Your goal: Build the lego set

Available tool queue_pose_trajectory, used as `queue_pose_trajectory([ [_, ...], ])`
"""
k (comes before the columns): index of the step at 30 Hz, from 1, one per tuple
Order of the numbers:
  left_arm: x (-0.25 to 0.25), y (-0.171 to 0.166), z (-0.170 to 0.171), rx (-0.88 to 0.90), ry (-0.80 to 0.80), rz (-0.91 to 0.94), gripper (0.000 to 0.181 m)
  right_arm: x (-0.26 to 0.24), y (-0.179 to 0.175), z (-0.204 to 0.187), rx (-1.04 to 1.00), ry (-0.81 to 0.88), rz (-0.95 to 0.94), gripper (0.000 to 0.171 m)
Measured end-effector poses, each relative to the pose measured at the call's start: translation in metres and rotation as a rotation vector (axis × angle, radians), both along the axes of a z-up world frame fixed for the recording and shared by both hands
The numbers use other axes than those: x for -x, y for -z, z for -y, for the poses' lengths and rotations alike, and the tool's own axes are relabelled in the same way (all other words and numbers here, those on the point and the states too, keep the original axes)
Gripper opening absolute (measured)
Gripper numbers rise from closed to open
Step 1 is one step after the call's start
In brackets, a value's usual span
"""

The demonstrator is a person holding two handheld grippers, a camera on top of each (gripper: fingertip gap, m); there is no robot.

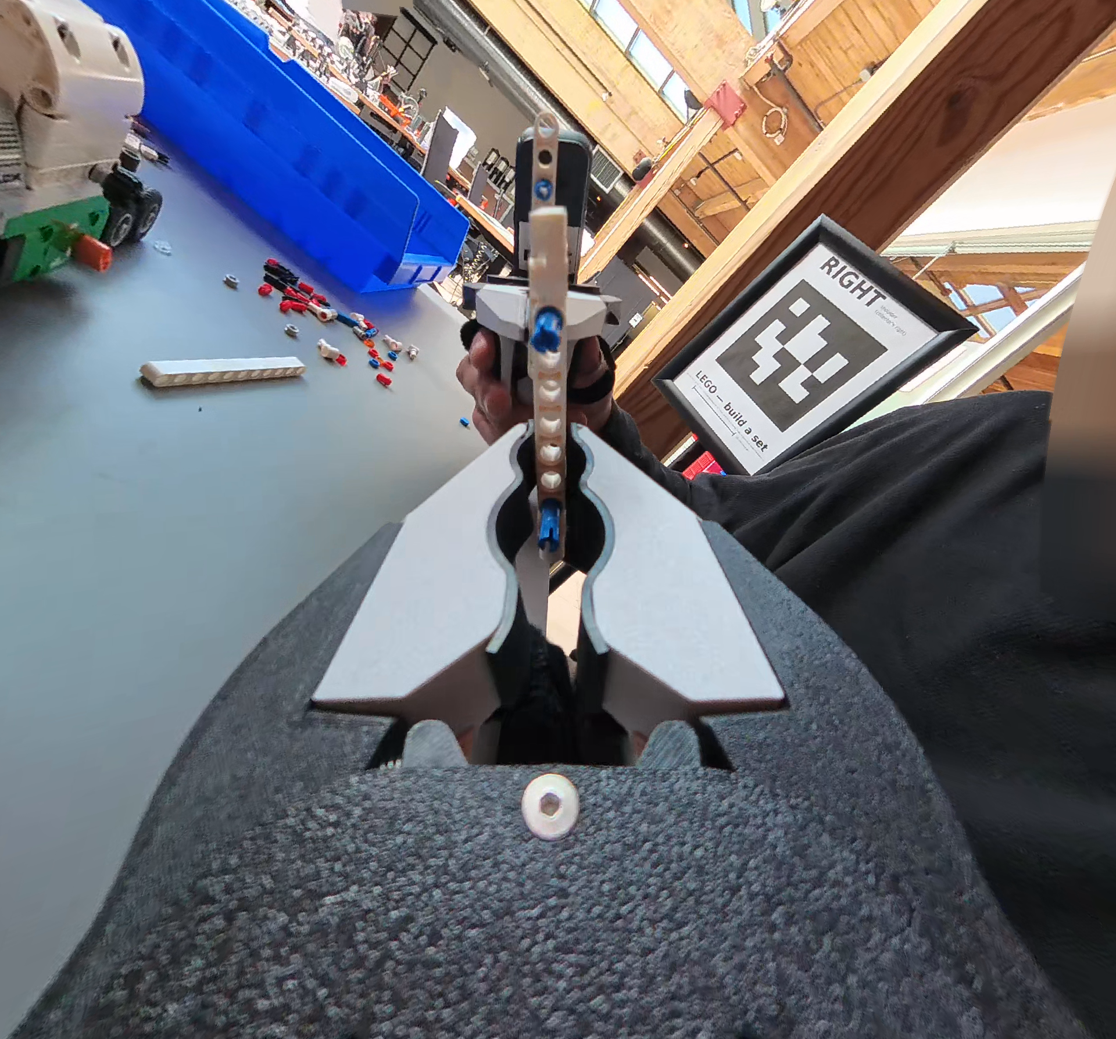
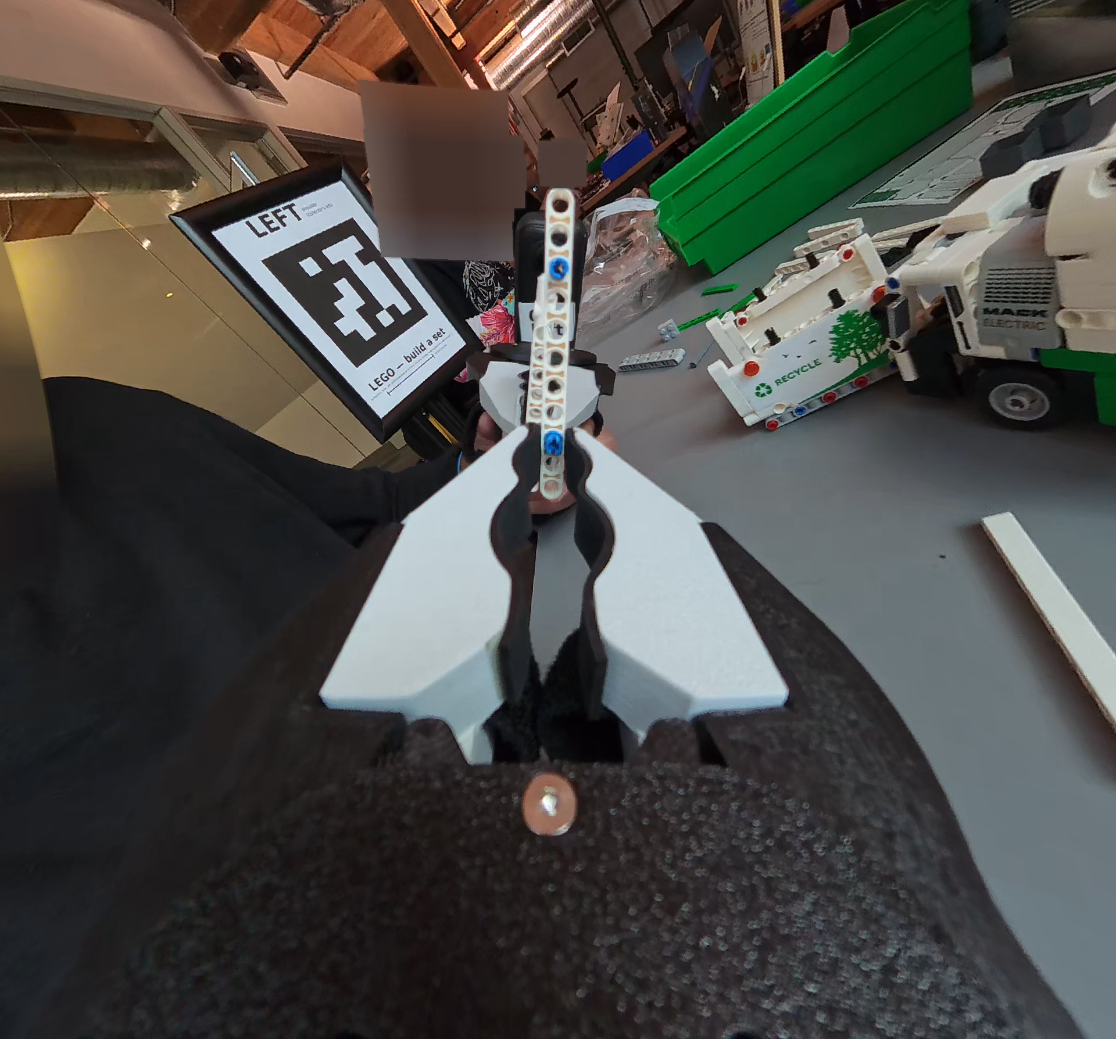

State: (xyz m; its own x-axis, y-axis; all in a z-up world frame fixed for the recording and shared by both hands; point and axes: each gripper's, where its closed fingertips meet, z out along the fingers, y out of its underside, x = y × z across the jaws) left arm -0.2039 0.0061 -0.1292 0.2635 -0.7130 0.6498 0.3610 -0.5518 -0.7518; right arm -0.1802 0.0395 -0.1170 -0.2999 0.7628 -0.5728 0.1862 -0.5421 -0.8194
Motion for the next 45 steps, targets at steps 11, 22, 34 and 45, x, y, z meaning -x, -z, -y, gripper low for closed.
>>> queue_pose_trajectory([
  [11,0.003,0.025,-0.016,0.100,-0.070,-0.129,0.004,0.006,0.000,0.003,0.110,-0.043,-0.139,0.006],
  [22,0.023,-0.009,-0.005,-0.068,-0.093,0.065,0.004,0.004,0.001,-0.020,-0.263,0.287,-0.134,0.006],
  [34,0.015,-0.008,0.002,-0.091,-0.073,0.021,0.004,0.004,0.007,-0.011,-0.149,0.207,-0.127,0.006],
  [45,-0.015,0.085,0.009,0.277,0.029,-0.518,0.005,0.007,0.010,-0.018,-0.106,0.212,-0.102,0.006],
])
